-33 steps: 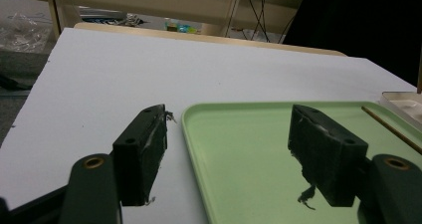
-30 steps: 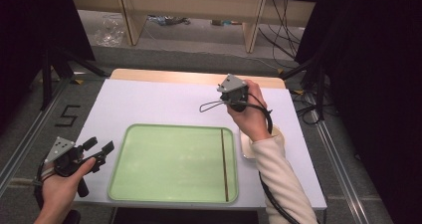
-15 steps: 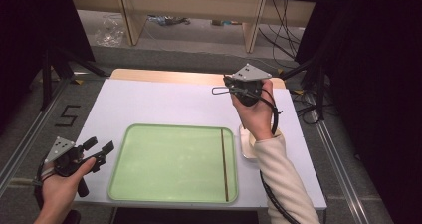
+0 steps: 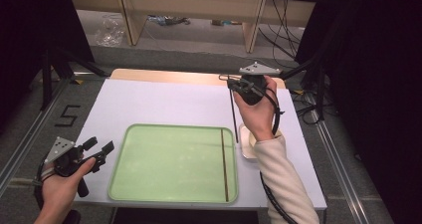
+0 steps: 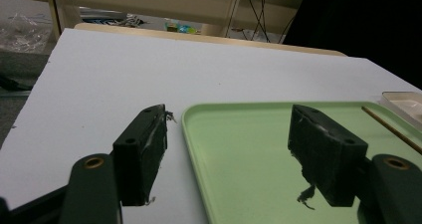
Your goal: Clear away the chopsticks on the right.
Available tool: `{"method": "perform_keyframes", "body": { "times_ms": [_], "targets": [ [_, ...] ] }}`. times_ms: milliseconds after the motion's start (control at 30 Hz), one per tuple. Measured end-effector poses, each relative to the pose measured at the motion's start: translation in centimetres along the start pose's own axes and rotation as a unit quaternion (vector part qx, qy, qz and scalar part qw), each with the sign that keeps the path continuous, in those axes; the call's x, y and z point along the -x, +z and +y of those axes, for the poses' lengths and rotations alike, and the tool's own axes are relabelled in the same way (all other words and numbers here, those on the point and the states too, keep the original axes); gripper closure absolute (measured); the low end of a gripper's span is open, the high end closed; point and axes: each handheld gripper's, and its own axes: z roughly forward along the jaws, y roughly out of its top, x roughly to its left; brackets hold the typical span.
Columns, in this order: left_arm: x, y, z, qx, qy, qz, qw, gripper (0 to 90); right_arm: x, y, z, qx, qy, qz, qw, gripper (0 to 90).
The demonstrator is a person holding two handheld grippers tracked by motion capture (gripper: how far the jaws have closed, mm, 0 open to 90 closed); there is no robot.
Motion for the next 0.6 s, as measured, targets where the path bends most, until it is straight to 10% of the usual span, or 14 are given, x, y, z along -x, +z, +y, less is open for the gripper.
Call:
{"method": "perform_keyframes", "body": {
  "times_ms": [600],
  "targets": [
    [0.02,0.02,-0.02,0.000,-0.002,-0.001,1.0000,31.5,0.11,0.21,-0.19,-0.089,0.100,-0.012,0.9910,88.2]
  ]
}}
